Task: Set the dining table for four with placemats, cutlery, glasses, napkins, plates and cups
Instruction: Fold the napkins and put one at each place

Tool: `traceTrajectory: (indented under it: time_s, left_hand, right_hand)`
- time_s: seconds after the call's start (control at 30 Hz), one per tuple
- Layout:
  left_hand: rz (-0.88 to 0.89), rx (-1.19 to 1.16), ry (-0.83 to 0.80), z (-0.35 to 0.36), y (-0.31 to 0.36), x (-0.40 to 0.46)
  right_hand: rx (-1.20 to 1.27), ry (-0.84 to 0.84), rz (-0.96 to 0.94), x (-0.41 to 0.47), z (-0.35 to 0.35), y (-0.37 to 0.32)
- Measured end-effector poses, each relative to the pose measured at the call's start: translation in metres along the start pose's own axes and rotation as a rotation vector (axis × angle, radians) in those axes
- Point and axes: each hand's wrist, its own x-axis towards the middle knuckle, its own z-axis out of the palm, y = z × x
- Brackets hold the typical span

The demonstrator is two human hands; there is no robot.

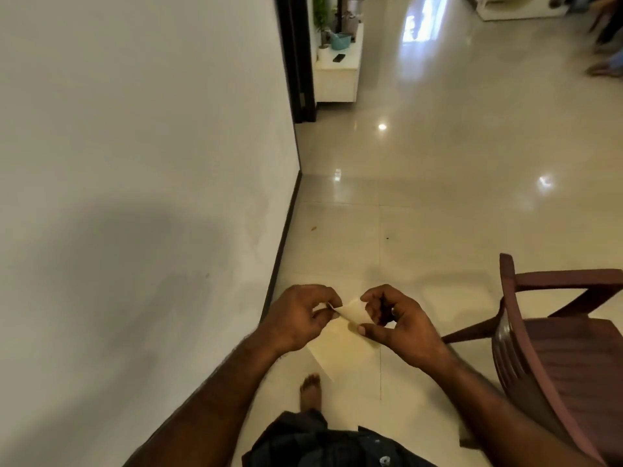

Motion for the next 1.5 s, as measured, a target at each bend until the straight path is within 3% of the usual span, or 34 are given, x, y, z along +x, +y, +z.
traceTrajectory:
  time_s: [0.13,0.3,0.43,0.57,0.7,0.8,1.07,1.3,1.5]
  left_hand:
    - [0.007,-0.169,-0.336,-0.024,-0.024,0.117]
    - [0.078,-0.238,-0.694,-0.035,-0.026,0.267]
    - [0.053,-0.261,-0.665,-0.013,-0.026,0.385]
    - [-0.123,-0.376,-0.574,0.023,-0.018,0.495]
    - [-0.192,-0.452,-0.491,0.047,0.001,0.595]
    - [-0.181,-0.495,-0.452,0.06,0.016,0.668]
    - [-0.047,-0.497,-0.66,0.135,0.054,0.878]
    - [-0.007,-0.492,-0.828,0.221,0.113,1.051]
    - [0.034,-0.466,-1.04,0.324,0.2,1.123]
  right_hand:
    - [0.089,0.139,0.098,0.074,-0.027,0.003]
    - [0.271,0.081,0.251,0.147,-0.086,0.018]
    - [0.472,0.177,0.297,0.21,-0.14,0.044]
    - [0.684,0.256,0.365,0.283,-0.217,0.079]
    - [0.763,0.394,0.367,0.351,-0.298,0.091]
    - [0.789,0.392,0.347,0.394,-0.366,0.088]
    - [0.672,0.392,0.367,0.495,-0.527,0.114]
    - [0.704,0.853,0.336,0.531,-0.628,0.156]
    - [0.84,1.288,0.339,0.502,-0.716,0.193]
